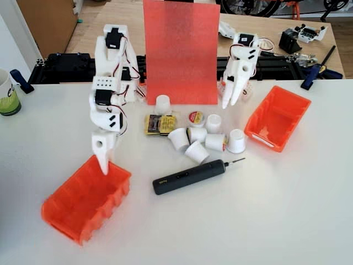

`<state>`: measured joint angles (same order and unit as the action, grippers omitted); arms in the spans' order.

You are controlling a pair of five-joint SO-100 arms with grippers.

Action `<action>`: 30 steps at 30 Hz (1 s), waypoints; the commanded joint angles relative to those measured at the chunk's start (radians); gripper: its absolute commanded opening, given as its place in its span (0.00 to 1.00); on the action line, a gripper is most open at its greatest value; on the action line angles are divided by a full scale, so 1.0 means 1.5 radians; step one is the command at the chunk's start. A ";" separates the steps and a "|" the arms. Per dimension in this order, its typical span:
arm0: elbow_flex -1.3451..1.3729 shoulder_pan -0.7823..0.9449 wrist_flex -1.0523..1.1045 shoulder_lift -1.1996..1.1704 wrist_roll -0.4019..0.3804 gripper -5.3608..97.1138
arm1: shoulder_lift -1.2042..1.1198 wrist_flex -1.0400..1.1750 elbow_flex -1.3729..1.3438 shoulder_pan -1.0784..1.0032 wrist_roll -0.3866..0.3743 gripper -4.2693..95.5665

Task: Sort the coffee pods, blue into left, red into right

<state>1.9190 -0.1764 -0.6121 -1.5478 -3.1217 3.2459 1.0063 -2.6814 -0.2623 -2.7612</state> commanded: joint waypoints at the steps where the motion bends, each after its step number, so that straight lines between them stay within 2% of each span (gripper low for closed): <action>1: -0.005 -0.002 -0.111 -0.052 -0.085 0.00 | 0.029 0.001 0.003 -0.001 0.006 0.28; 5: -0.015 -0.003 -0.316 -0.169 -0.099 0.00 | 0.029 0.001 0.003 -0.001 0.007 0.28; 8: -0.018 -0.010 -0.382 -0.220 -0.105 0.00 | 0.029 0.003 0.003 -0.001 0.011 0.28; 13: -0.025 -0.066 -0.508 -0.296 -0.200 0.00 | 0.029 -0.009 -0.014 -0.001 0.019 0.28; 14: -0.027 -0.071 -0.536 -0.311 -0.206 0.00 | 0.029 -0.015 -0.019 -0.001 0.021 0.28; 27: -0.021 -0.060 -0.743 -0.430 -0.201 0.00 | 0.029 -0.033 -0.038 -0.001 0.036 0.28; 30: -0.018 -0.015 -0.768 -0.459 -0.165 0.00 | 0.029 -0.029 -0.030 -0.020 0.070 0.28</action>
<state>1.9205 -0.2485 -1.7334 -2.1813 -3.1493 3.2459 0.9603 -2.7443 -0.2715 -2.6860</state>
